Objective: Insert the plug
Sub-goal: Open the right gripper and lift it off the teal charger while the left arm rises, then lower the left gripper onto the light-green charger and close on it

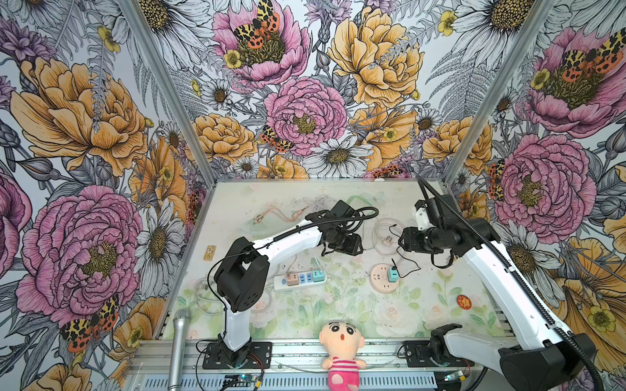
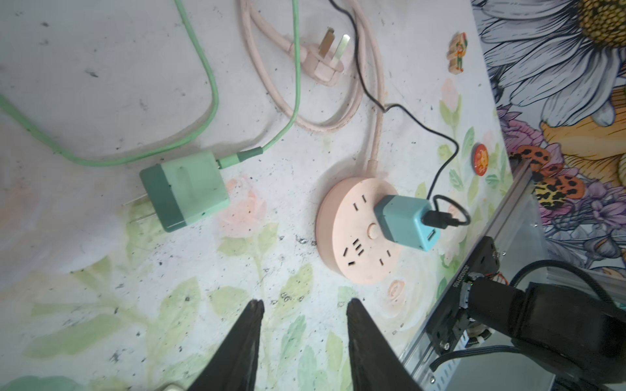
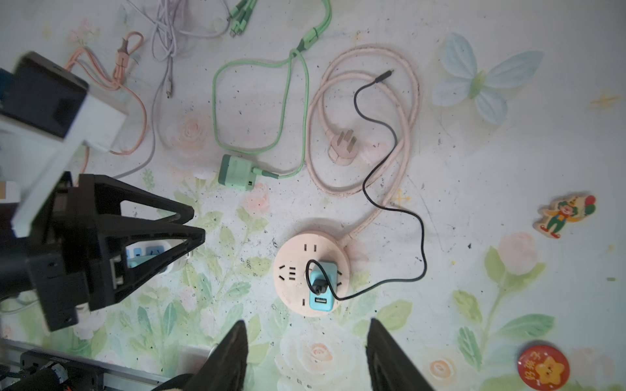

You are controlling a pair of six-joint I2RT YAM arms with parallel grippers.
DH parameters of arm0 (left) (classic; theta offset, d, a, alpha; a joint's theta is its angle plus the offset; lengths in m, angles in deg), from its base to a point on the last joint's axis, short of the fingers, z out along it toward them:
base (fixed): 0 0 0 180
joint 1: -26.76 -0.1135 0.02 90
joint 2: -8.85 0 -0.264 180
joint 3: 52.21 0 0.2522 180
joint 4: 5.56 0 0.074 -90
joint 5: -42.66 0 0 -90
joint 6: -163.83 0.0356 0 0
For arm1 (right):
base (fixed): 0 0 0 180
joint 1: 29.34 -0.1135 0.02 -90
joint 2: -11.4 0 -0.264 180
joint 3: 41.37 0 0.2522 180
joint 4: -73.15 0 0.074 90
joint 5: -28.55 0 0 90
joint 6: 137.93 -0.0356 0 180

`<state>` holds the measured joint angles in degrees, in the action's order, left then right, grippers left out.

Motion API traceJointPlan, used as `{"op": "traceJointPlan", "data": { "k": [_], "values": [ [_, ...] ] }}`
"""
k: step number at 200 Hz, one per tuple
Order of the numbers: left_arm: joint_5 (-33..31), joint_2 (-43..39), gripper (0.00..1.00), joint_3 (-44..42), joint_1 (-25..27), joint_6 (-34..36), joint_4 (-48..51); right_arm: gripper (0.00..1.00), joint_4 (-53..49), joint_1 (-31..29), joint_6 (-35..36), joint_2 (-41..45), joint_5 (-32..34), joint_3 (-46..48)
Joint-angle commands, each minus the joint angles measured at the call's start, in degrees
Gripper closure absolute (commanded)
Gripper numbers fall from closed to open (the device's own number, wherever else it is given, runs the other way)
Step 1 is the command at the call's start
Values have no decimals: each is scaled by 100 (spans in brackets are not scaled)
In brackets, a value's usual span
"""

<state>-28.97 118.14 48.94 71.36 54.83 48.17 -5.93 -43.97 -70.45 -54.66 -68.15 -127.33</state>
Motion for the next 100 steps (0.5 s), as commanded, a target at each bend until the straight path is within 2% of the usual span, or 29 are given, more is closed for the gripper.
{"op": "traceJointPlan", "data": {
  "k": [1,33,49,83,100],
  "values": [
    [-445,394,48,461,-192,351,439,43,700,22,-391,280,-303,336],
    [-658,845,47,865,-337,593,603,42,1208,26,-549,482,-439,802],
    [-715,1014,40,1041,-489,489,690,42,1285,27,-569,478,-479,886],
    [-833,1272,39,1323,-588,323,687,42,1494,23,-609,592,-518,1005],
    [-659,1462,39,1506,-623,268,688,42,1639,32,-674,634,-604,1057]
  ]
}}
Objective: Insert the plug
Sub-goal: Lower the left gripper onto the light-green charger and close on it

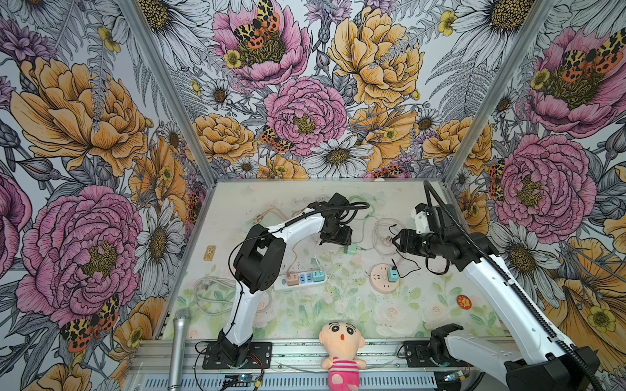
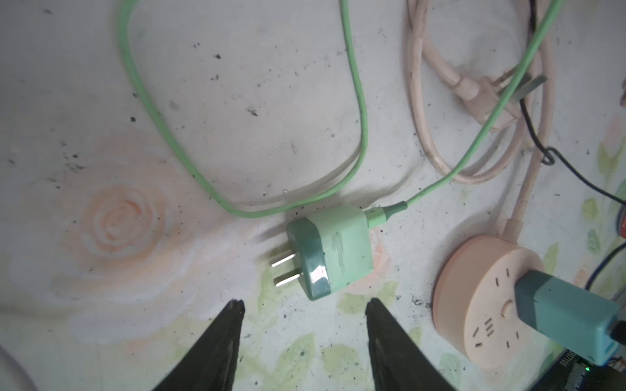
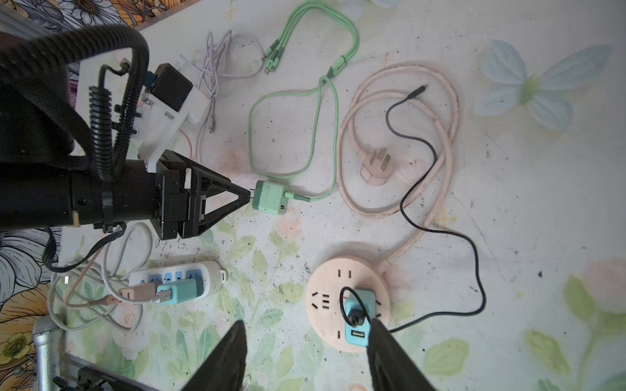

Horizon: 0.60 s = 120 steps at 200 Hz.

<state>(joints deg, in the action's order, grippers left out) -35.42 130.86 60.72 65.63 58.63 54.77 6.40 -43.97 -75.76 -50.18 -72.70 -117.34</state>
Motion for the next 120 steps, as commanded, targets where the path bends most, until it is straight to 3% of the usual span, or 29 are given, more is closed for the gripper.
{"op": "traceJointPlan", "data": {
  "k": [1,17,39,73,102,120],
  "values": [
    [8,199,39,338,-53,-105,28,42,414,31,-152,188,-154,59],
    [461,293,40,448,-144,245,28,42,507,22,-167,223,-267,104],
    [520,147,40,369,-371,1054,148,42,518,25,-97,319,-297,189],
    [-37,-105,35,146,-468,2667,540,41,586,22,-38,452,-273,365],
    [-842,-129,30,-12,-154,3791,533,41,631,27,-29,415,-303,409],
    [-909,-67,30,85,-8,4252,502,41,629,23,-9,414,-282,419]
  ]
}}
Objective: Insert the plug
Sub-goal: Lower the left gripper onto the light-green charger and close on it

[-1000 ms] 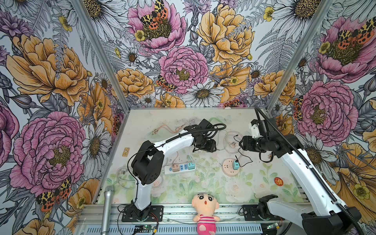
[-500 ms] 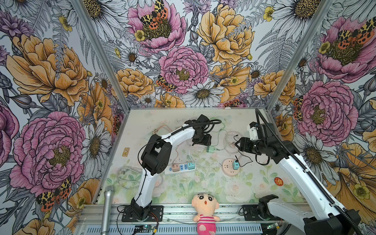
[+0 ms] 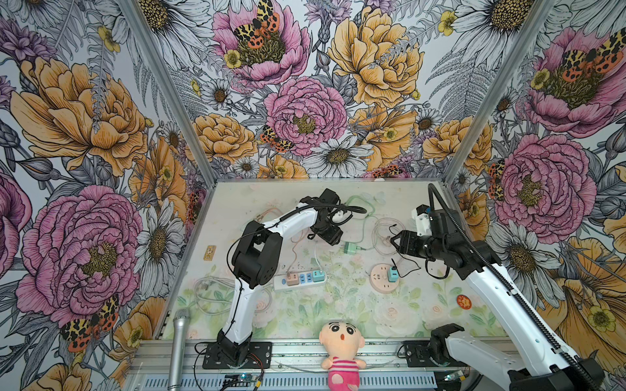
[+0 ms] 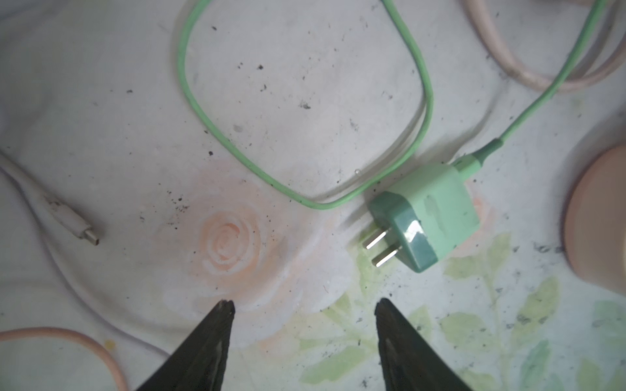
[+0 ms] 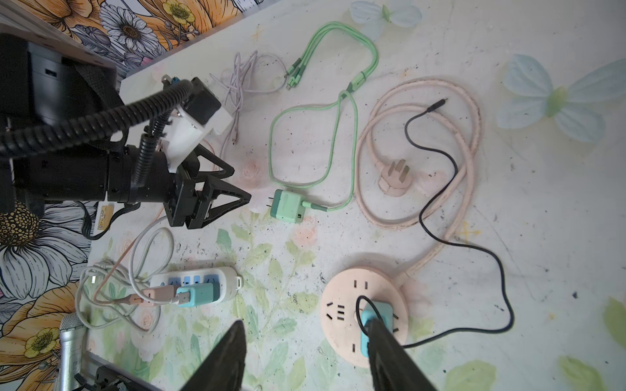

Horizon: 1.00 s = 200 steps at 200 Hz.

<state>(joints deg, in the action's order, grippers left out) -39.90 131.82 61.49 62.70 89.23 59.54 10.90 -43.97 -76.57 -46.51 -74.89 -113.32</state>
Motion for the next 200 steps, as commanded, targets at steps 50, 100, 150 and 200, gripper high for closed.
{"op": "traceJointPlan", "data": {
  "k": [50,100,150,200],
  "values": [
    [-363,-135,30,-53,605,2079,-374,41,170,38,70,210,2,109],
    [-121,-1,28,-58,659,2528,-374,41,156,111,-30,657,32,339],
    [61,261,28,109,689,2643,-360,39,155,197,-165,1085,73,636],
    [255,585,28,373,777,2594,-364,39,149,266,-229,1190,28,688]
  ]
}}
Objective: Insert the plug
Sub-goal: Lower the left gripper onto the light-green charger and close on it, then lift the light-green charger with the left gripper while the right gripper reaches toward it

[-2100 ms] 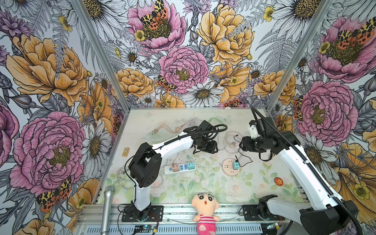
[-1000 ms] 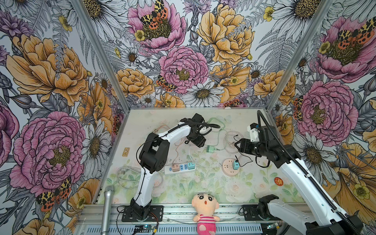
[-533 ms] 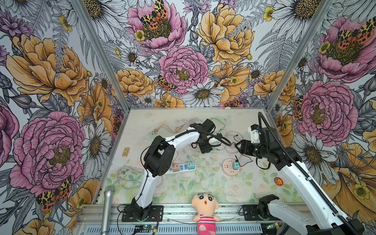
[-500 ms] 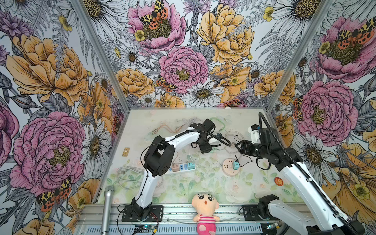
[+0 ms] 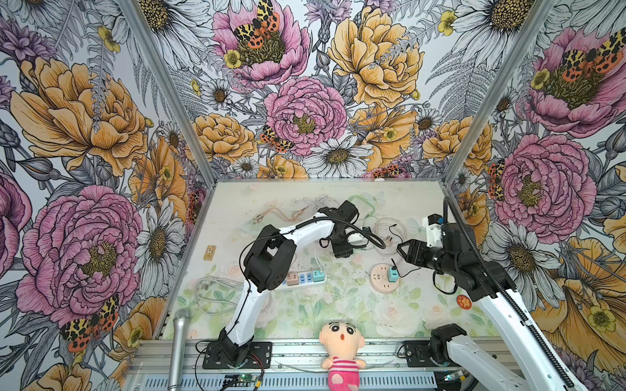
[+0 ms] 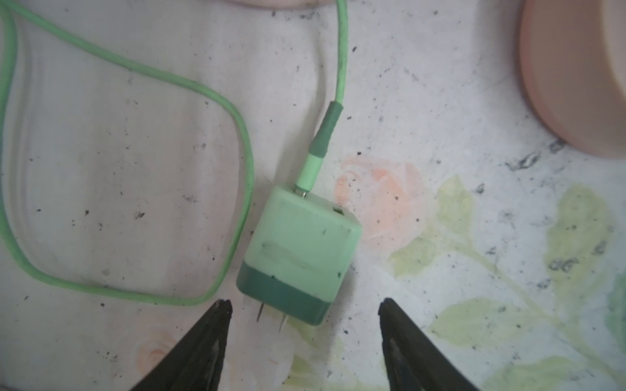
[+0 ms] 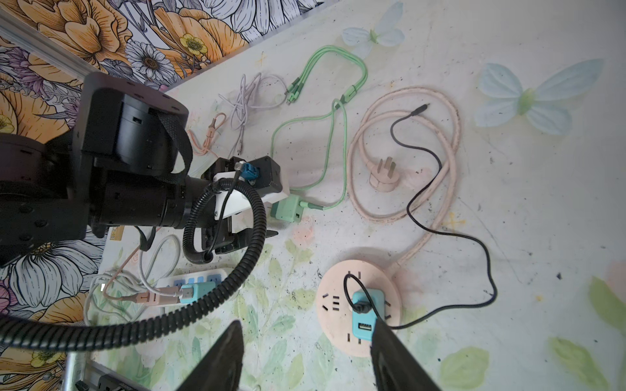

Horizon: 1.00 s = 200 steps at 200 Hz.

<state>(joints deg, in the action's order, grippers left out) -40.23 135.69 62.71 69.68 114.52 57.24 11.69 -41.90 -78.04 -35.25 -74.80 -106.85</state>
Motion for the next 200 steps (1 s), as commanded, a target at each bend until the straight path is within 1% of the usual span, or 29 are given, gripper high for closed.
{"op": "traceJointPlan", "data": {
  "k": [1,36,52,71,91,96,107,124,132,149,157,162,168,181,200],
  "values": [
    [294,204,28,261,87,63,-137,39,69,59,-78,62,13,40],
    [196,442,28,395,171,40,-139,39,62,89,-65,76,-45,68],
    [139,412,29,323,150,31,-130,39,67,105,-50,97,-70,103],
    [232,262,31,157,81,-66,-132,39,74,121,-52,135,-73,127],
    [374,109,38,-48,25,-191,-131,39,77,155,-56,136,-91,130],
    [388,94,41,-88,30,-209,-134,39,77,149,-48,134,-98,132],
    [377,86,43,-144,37,-291,-133,39,77,158,-46,131,-114,121],
    [442,143,52,-141,49,-404,-128,39,77,176,-48,141,-130,113],
    [449,163,54,-116,59,-497,-129,39,72,189,-48,148,-142,105],
    [540,173,66,-35,14,-711,-129,39,77,204,-39,183,-168,80],
    [556,149,69,-27,-24,-820,-134,39,77,214,-39,183,-189,56],
    [611,131,74,-18,-46,-876,-126,38,75,218,-37,183,-207,43],
    [661,102,78,-17,-77,-965,-134,38,75,231,-33,170,-236,27],
    [795,-8,82,-47,-174,-1159,-163,38,77,247,-14,122,-317,-21],
    [1048,-402,85,-353,-315,-1436,-485,38,77,263,-6,-9,-461,-105]
  ]
}}
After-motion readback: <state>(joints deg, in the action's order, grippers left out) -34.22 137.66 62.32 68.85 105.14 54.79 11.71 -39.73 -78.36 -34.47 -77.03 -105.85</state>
